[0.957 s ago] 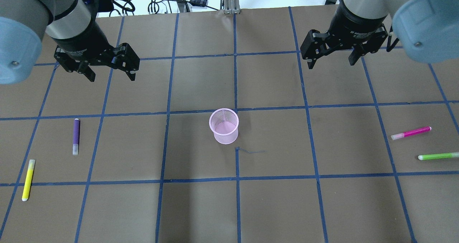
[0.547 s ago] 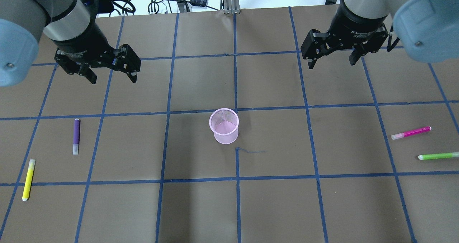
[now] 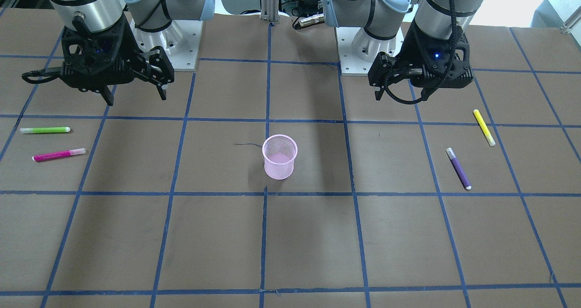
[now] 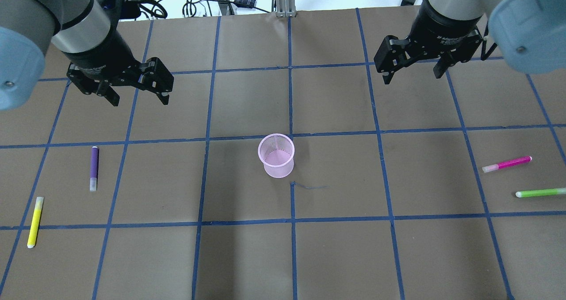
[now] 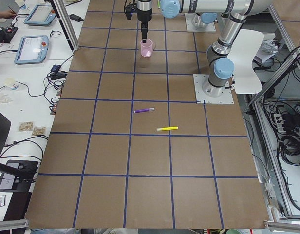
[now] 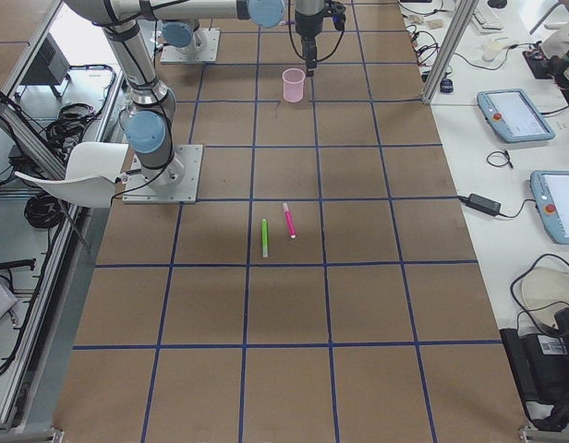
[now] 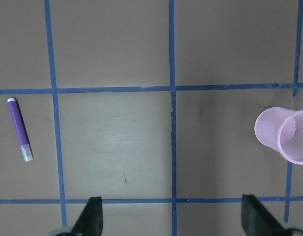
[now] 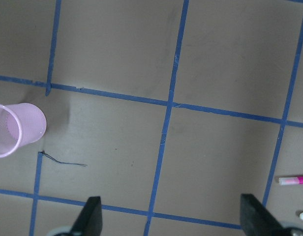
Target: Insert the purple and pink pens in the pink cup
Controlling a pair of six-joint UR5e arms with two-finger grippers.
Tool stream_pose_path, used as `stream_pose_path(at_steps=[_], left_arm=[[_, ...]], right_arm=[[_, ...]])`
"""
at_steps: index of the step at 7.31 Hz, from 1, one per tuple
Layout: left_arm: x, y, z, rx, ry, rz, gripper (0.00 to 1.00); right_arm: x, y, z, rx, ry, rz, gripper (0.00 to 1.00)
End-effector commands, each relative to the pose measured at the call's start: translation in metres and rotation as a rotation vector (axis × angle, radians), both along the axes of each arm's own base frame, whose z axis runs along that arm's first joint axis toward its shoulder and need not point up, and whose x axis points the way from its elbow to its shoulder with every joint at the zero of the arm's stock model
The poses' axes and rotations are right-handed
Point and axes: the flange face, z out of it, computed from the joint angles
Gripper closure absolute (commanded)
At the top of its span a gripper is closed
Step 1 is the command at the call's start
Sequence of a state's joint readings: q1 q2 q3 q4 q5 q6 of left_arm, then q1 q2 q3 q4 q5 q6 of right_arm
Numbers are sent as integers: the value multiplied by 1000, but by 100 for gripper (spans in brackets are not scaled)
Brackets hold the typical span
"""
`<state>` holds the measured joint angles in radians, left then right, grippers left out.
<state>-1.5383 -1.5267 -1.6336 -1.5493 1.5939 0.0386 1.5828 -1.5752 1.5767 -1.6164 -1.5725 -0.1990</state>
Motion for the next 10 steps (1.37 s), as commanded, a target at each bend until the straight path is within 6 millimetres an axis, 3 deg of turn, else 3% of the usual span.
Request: stream_pose_path(at_steps=[1,5,6,8,10], left_arm=[[2,-3,-5,6,2,5,0],[3,0,-6,8,13,51,0],[3,0,-5,6,8,49,0],[3,0,-4,0,8,55,0],[3,-1,-5,0,8,52,0]], right_arm=[[-48,-6,-7,57,7,198,0],[-204,-8,-26,98,-24,453,0],[-245,2,-46,115,-58,538,0],[-326,20,-114,102,-108,746,0],[-378,24,-164,-14,-107,934,0]])
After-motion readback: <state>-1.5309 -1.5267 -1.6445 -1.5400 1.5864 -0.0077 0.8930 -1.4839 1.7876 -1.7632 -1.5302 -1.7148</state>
